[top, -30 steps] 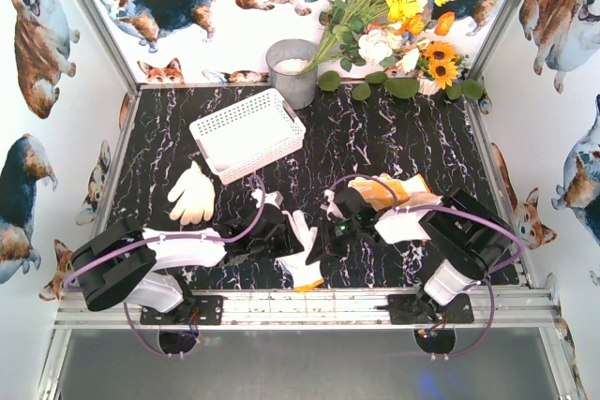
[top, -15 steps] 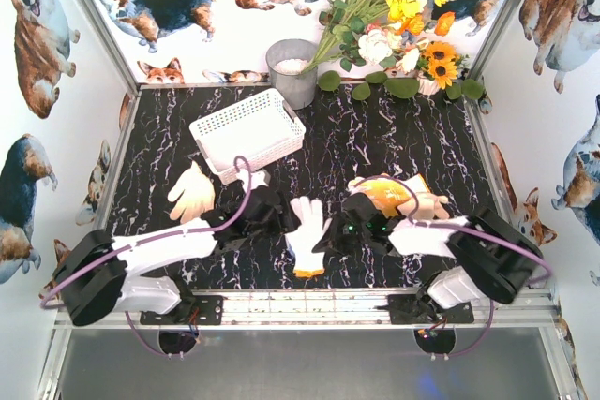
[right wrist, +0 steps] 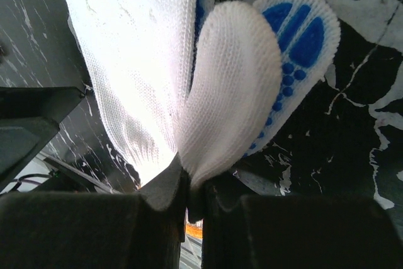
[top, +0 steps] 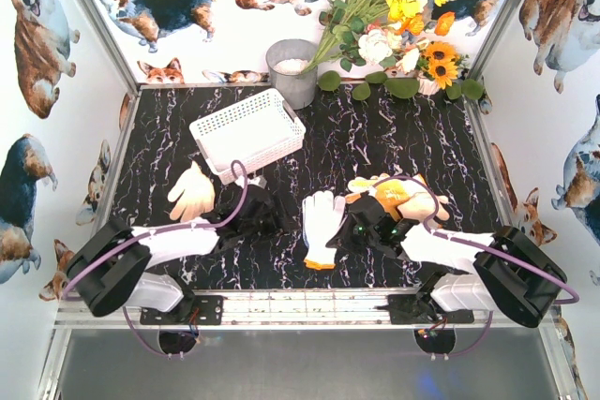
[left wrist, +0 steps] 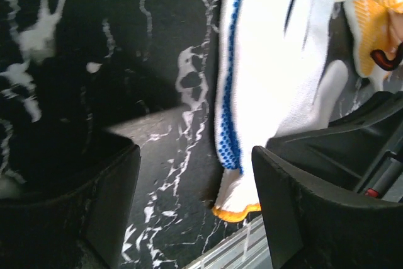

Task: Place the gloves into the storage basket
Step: Pick up the glove from the center of the board.

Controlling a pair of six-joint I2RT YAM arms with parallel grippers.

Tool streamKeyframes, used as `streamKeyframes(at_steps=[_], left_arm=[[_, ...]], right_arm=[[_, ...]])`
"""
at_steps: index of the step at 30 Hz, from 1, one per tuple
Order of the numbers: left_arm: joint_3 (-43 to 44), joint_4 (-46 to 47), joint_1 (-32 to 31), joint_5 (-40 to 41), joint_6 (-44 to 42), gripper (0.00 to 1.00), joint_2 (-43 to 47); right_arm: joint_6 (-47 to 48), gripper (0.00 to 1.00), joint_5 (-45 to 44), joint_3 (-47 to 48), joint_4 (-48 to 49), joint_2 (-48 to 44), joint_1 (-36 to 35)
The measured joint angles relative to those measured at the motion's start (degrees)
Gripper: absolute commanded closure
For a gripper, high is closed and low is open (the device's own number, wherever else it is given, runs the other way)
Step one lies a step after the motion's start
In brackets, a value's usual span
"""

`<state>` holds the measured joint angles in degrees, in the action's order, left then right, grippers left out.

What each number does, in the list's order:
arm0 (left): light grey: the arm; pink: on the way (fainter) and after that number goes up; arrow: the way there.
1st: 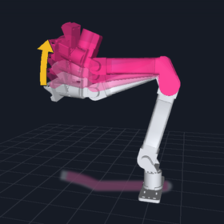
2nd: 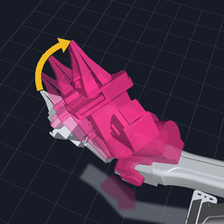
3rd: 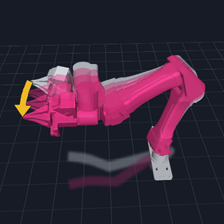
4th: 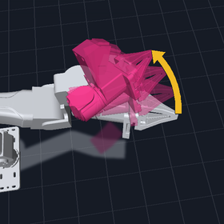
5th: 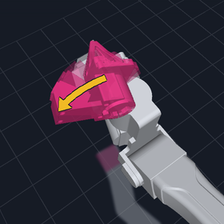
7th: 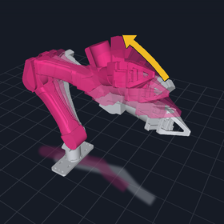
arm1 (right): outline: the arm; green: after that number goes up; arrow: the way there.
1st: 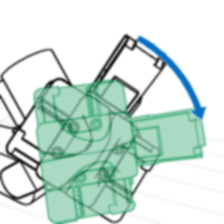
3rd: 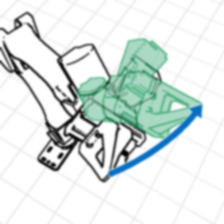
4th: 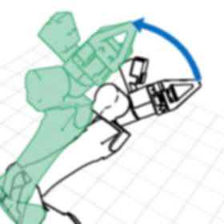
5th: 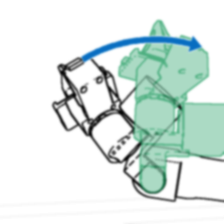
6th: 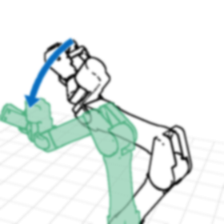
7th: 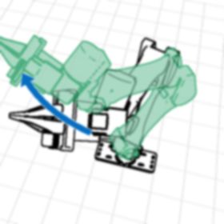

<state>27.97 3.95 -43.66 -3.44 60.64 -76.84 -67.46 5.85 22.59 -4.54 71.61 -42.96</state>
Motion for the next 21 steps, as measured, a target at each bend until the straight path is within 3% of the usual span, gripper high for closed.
streamKeyframes(at_steps=[9,21], left_arm=[[0.09,10.43,-1.97,-5.38,2.54,0.38,-5.92],[0.81,19.78,-6.08,-3.37,6.43,0.50,-12.44]], right_arm=[[-0.76,1.00,-0.15,0.00,-0.15,-0.02,0.00],[-1.14,1.00,-0.37,0.00,-0.50,-0.28,0.00]])
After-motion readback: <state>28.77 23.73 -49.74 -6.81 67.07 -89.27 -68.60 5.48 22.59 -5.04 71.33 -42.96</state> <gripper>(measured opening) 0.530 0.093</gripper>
